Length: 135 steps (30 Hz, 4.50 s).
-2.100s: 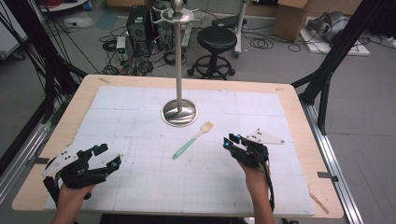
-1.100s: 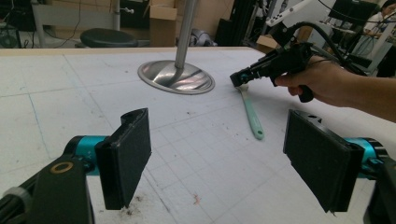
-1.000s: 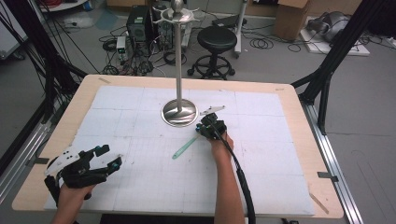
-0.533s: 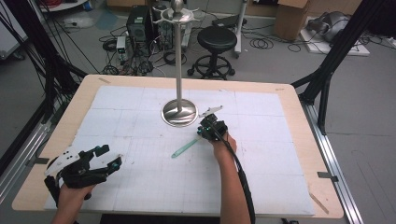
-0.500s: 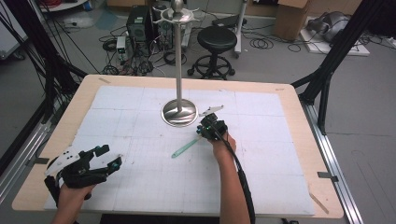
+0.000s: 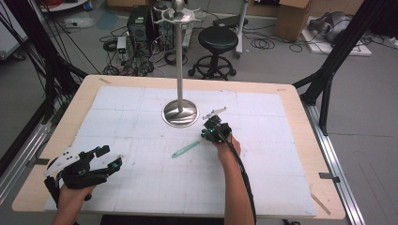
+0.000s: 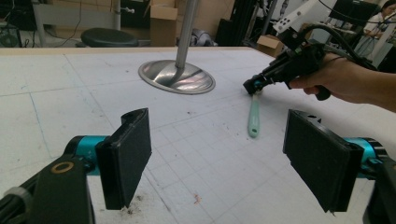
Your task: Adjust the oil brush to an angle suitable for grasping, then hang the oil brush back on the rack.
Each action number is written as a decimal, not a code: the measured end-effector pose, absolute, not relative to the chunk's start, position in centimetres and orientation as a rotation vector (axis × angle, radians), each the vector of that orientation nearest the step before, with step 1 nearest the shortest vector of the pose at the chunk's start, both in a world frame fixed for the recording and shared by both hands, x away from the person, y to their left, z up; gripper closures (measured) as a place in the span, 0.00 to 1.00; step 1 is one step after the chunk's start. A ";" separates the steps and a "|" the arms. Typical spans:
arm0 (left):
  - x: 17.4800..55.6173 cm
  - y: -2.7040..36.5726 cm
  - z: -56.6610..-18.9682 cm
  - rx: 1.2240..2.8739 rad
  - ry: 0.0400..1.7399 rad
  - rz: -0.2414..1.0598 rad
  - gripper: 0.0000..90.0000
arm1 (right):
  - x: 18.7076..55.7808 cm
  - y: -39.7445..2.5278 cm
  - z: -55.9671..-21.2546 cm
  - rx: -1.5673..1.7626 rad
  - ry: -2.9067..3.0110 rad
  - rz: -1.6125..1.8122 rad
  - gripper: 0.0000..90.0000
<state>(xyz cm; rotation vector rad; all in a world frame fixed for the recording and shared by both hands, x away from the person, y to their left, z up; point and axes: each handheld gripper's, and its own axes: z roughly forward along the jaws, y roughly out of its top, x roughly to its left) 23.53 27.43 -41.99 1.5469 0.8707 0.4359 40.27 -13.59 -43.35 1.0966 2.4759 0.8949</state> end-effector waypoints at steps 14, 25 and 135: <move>23.4 27.5 -41.9 1.538 0.876 0.435 0.27 | 34.9 -16.7 -43.4 1.082 2.504 0.930 1.00; 23.5 27.4 -41.9 1.546 0.874 0.437 0.27 | 30.8 -18.1 -43.6 1.102 2.486 0.976 1.00; 23.3 26.5 -41.9 1.573 0.830 0.413 0.24 | 27.2 -21.4 -43.1 1.009 2.397 1.186 0.52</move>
